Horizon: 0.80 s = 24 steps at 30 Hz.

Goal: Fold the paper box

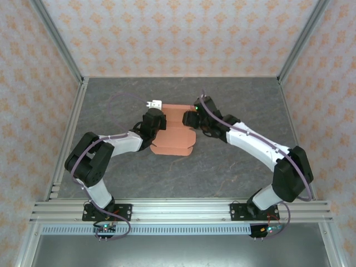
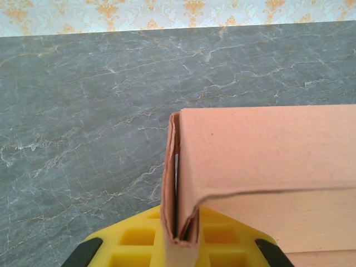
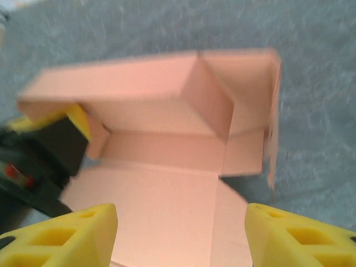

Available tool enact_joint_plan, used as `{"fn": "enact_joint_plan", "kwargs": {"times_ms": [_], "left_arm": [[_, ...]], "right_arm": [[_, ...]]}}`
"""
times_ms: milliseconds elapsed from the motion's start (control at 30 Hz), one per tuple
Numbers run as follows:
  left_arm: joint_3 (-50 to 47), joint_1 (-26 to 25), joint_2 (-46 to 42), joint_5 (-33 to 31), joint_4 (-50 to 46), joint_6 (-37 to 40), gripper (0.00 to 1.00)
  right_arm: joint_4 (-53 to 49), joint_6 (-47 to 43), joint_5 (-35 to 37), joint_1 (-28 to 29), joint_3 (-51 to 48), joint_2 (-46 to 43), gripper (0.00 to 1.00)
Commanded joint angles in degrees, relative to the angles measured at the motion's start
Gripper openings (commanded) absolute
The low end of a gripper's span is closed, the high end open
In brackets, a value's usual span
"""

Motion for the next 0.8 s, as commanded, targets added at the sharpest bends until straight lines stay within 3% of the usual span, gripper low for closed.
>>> {"fn": "enact_joint_plan", "kwargs": {"times_ms": [0,400,767], "left_arm": [[1.24,-0.09,-2.11,-0.36,-1.31,-1.28,0.00],[1.21,-0.12,-3.25,-0.42,-1.93,-1.52,0.00],[0.72,-0.10,-3.52,-0.10,-1.27,-1.54,0.00]], "right_arm": [[4.90,-1.11,1.39,0.74,-2.39,2.08,0.63],[3.77,2.16,3.20,0.72,0.46,10.10,0.63],[7.76,3.08,4.55,0.01,0.69,11.53,0.62]]}}
